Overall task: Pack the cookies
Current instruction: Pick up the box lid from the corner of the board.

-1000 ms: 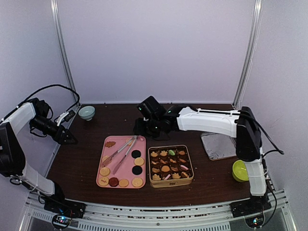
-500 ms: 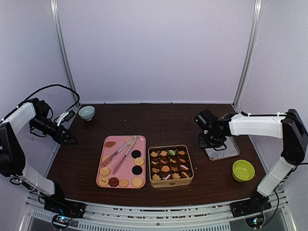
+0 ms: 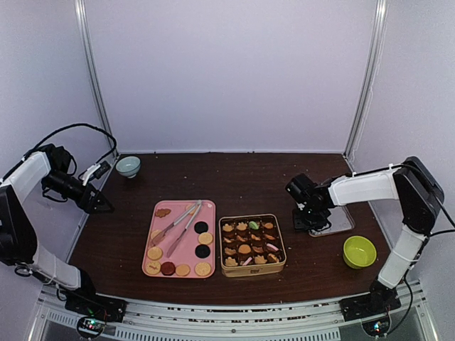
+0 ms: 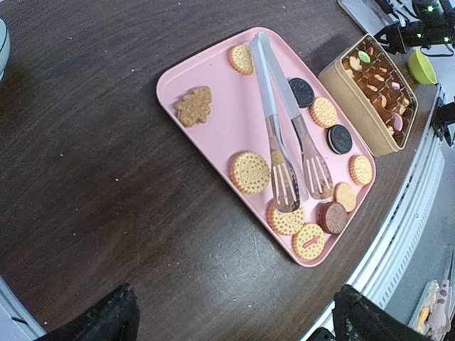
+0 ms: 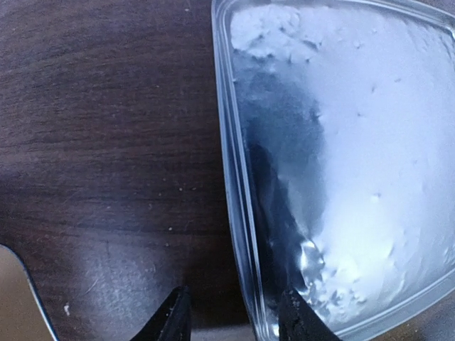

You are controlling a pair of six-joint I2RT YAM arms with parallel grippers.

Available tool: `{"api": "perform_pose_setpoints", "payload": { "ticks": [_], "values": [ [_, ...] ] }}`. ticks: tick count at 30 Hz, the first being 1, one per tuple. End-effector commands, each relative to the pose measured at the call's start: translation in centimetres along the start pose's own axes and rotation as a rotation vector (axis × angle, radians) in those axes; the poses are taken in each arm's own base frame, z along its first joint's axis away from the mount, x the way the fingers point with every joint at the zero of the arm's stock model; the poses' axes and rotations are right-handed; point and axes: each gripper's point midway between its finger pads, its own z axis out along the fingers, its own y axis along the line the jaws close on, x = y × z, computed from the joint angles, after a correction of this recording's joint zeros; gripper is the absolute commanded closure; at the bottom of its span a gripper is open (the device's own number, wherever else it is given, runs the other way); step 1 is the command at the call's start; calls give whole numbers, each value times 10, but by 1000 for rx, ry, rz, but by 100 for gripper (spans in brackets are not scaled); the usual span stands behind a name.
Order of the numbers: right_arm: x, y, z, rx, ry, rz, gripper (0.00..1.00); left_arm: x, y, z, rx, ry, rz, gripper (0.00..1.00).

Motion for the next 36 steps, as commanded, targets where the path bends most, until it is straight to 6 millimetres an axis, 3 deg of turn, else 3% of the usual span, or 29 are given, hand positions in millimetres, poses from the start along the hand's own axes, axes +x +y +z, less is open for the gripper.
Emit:
{"api": "perform_pose_setpoints", "payload": {
  "ticks": [1,8,13,15,19,25,30,36],
  "values": [
    [-2,2,18,-16,20,15,58,-5,-1,-8,-28,-19,18,2],
    [0,5,25,-22,32,16,81,-8,0,-10,-28,-25,10,2],
    [-11,2,8,-33,-17,37,99,-10,-2,-14,-36,-31,18,2],
    [-21,4,-7,-56,-50,52,100,-12,-2,-16,-46,-35,27,2],
    [-51,17,-57,-161,-153,77,100,-17,-6,-21,-52,-57,40,2],
    [-77,56,-162,-423,-316,65,100,-21,-16,-26,-39,-87,70,2],
    [-68,93,-243,-701,-400,31,100,-28,-30,-31,-17,-133,115,2],
    [-49,144,-349,-1228,-454,-11,100,-52,-58,-35,93,-210,180,2]
  ]
}}
